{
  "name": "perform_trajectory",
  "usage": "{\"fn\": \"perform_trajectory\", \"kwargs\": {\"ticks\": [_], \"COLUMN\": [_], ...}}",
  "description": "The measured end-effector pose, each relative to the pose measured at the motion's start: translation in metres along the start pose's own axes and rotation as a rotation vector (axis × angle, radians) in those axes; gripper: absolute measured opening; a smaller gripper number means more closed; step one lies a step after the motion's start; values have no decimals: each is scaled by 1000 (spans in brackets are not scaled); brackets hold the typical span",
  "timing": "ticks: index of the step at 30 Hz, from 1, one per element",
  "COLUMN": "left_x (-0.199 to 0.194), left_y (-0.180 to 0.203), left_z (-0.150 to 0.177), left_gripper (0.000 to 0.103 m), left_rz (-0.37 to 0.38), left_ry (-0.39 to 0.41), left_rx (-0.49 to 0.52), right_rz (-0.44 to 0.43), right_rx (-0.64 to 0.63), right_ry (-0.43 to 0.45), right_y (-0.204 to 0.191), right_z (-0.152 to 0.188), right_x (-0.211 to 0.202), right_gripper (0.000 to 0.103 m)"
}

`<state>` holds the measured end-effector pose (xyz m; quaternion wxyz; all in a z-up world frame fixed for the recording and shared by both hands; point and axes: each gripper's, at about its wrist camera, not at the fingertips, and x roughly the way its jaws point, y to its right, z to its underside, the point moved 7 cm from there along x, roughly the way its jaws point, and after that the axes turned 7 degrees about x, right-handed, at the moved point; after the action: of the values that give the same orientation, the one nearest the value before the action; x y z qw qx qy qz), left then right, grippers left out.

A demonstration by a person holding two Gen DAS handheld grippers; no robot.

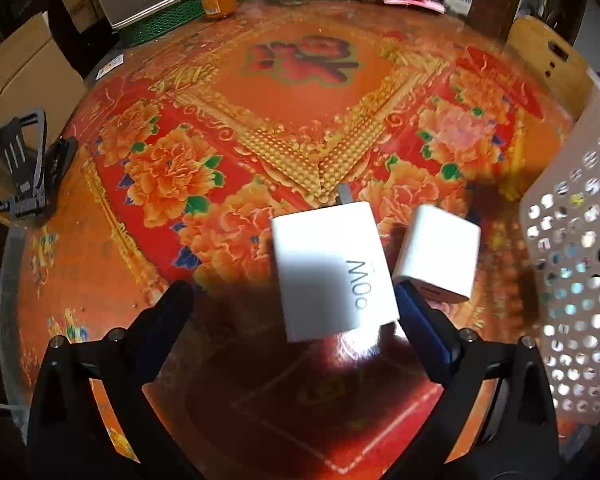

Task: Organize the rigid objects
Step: 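Return the left tool to the table and grasp the large white printed charger, then carry the large white charger with the left tool and release it into the basket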

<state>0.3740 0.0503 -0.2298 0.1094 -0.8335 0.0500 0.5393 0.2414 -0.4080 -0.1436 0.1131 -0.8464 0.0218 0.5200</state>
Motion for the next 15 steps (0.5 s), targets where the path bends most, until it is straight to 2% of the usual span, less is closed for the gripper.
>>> {"fn": "perform_trajectory", "kwargs": {"ticks": [2,4,6,7,8,13,15], "left_x": [1,2,1,-1,-4,-12,-18], "left_y": [2,4,6,7,9,10,6], "left_z": [-3,-5,-6,-7,-7,-2,-1], "left_gripper": [96,90,71,63,49,47,47], "left_rz": [10,38,85,76,82,26,26], "left_ry": [9,13,20,25,28,41,68], "left_rx": [-14,-34,-51,-47,-45,-39,-51], "right_rz": [0,0,1,1,0,-6,-6], "right_rx": [0,0,-2,-2,-3,0,-1], "right_ry": [0,0,-1,-1,0,2,2], "right_y": [0,0,0,0,-1,-1,-2], "right_z": [0,0,0,0,0,0,0], "right_x": [0,0,0,0,0,-1,-1], "right_gripper": [14,14,14,14,14,14,14]}}
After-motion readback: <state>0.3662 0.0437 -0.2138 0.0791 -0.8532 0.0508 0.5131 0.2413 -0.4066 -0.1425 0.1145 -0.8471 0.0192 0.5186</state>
